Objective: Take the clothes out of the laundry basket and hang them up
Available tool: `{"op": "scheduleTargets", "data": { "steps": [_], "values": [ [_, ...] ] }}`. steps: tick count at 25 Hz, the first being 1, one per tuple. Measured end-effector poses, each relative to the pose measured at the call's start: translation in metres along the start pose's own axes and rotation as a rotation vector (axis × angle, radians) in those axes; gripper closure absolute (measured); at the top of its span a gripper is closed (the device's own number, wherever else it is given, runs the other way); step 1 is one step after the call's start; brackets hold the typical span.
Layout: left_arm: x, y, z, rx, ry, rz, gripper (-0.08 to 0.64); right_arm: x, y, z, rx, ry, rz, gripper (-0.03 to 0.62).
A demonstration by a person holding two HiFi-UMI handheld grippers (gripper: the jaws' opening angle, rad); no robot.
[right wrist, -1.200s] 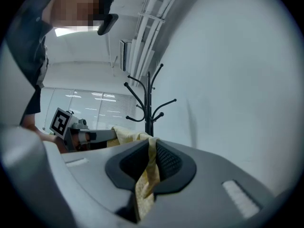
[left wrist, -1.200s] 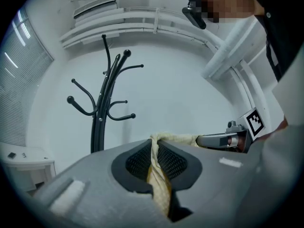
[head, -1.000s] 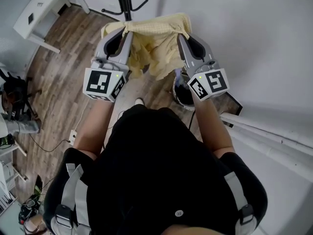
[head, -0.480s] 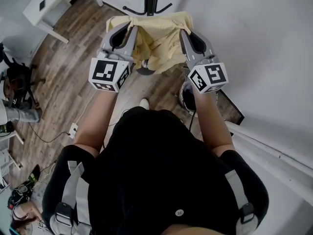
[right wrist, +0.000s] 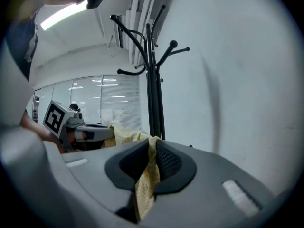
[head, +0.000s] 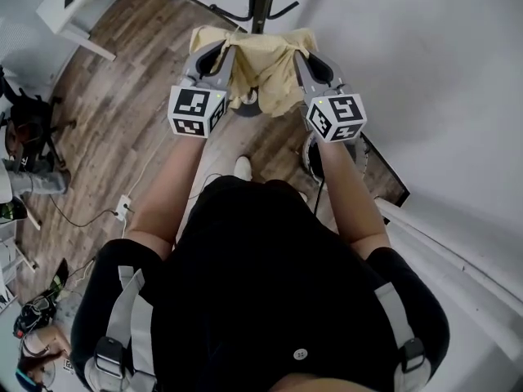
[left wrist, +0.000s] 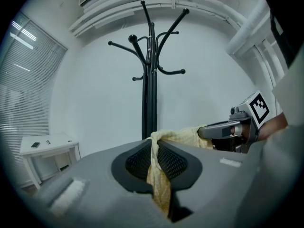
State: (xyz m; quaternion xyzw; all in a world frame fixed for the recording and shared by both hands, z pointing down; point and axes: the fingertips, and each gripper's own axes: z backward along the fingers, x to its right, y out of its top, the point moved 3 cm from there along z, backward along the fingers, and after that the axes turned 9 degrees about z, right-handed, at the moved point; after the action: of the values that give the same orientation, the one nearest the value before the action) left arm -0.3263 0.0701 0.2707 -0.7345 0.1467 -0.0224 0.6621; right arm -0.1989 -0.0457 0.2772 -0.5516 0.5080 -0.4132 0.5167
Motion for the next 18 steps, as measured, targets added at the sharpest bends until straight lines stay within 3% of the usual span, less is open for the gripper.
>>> {"op": "scheduleTargets", "data": {
  "steps": [8,18],
  "values": [
    [-0.032,-0.046,-0.023,-0.049,0.011,0.034,0.534,-0.011,-0.051,-0.050,-0.105,0.011,-0.038,0.561],
    [-0.045,-0.095,-0.041,-0.122,0.016,0.100,0.531,-0.022,-0.099,-0.070,-0.202,0.020,-0.091,0.557]
  ]
}}
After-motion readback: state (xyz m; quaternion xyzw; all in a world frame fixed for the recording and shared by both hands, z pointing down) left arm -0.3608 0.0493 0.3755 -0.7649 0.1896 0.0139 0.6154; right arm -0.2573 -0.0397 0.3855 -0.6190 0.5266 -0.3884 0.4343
